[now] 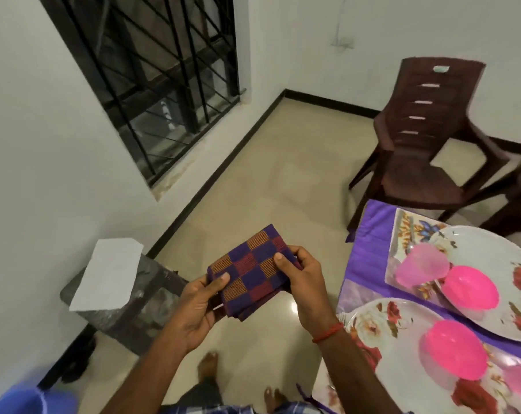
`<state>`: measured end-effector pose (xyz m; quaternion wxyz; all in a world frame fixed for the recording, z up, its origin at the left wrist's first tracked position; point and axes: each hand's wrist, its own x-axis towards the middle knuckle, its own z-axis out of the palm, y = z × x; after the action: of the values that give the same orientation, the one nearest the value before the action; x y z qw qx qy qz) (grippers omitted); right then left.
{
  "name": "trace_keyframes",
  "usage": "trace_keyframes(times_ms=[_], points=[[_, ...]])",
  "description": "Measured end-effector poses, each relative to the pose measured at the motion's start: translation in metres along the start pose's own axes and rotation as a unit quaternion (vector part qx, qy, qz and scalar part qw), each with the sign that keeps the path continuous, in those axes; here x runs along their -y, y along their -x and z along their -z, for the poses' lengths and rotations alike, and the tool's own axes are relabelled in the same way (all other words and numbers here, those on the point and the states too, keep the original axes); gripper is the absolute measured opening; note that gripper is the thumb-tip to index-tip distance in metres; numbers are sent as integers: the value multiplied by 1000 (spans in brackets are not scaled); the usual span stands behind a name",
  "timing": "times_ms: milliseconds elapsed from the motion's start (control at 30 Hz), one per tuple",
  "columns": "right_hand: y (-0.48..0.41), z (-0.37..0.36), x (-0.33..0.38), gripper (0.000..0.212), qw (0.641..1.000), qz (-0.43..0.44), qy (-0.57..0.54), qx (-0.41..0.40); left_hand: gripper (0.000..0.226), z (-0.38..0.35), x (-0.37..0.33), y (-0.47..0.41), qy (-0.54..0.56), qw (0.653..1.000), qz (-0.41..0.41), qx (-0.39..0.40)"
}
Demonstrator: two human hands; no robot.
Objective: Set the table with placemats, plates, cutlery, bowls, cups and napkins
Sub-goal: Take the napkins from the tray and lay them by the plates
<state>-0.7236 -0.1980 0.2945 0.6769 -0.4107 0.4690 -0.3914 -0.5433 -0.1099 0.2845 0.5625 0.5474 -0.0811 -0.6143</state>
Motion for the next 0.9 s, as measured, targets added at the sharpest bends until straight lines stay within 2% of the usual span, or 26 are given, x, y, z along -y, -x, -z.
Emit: trace_keyframes(times_ms=[200,267,333,367,467,533,567,667,733,800,900], points=[[-23,-11,8,11,998,19,45,-43,32,12,-56,-72,-90,992,-1,90],[-25,-20,10,21,997,30,30,-64,47,12,-76,-90,-120,983,-10,137],[-25,-29,12,28,996,30,9,-85,76,10,-92,-104,-165,968,-13,188],[-25,-33,12,27,994,29,11,-105,79,7,-98,-109,-189,959,-11,212],[-23,-40,8,19,983,50,8,-176,39,-6,-108,-120,-218,943,5,250],[-20,-39,4,16,973,66,1,-222,38,-14,-105,-127,-225,935,23,273],[-18,-37,2,16,966,75,1,-248,45,-18,-103,-129,-227,930,38,287],[-14,-29,3,17,940,98,-25,-326,90,-30,-97,-135,-269,900,74,336],[-12,-20,5,19,922,105,-47,-370,101,-41,-92,-140,-305,879,80,359],[-12,-11,5,20,910,105,-58,-398,88,-54,-86,-149,-329,867,86,365],[-15,3,-2,27,906,96,-39,-411,38,-76,-80,-166,-349,860,94,360]])
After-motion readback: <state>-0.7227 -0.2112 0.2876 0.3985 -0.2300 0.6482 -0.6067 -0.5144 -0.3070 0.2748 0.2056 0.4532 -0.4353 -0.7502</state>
